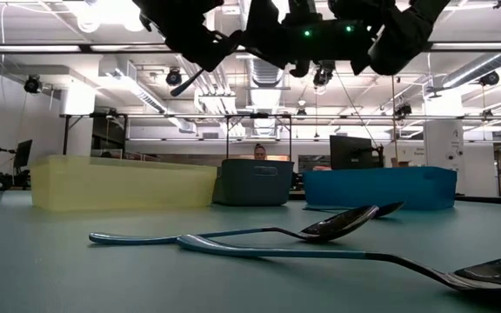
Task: Sort silverware by color (type)
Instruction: Put the blue spoon into the dark blue bin
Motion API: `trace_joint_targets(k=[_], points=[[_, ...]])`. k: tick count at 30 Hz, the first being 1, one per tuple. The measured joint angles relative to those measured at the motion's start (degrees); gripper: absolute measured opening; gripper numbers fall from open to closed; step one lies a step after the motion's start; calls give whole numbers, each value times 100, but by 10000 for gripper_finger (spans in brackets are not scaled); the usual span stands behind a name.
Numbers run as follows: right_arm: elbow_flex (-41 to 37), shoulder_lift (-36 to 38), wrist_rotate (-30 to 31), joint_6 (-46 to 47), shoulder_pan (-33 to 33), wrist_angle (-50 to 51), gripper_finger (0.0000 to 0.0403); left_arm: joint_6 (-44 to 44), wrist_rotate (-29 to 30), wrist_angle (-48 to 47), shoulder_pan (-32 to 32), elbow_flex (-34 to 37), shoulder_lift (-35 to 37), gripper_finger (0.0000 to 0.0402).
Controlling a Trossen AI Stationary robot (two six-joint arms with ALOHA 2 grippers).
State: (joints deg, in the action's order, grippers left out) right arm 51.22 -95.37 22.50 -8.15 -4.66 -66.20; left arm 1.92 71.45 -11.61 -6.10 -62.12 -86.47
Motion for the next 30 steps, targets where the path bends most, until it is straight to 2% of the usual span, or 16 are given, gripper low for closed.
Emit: trace_joint_targets(k=[6,13,17,22,30], points=[[354,0,-43,-37,-73,389,184,-97,-334,256,53,1,-140,0],[595,0,-39,-1,-172,842,177,-95,-362,413,51,1,-213,0],[595,0,-39,36,-175,841,128,-94,-384,440,51,1,-211,0],[593,0,-22,-10,-181,902,26,-95,-657,498,53,1,-211,0],[593,24,-43,-30,-189,986,15,-31,-672,488,52,1,-188,15]])
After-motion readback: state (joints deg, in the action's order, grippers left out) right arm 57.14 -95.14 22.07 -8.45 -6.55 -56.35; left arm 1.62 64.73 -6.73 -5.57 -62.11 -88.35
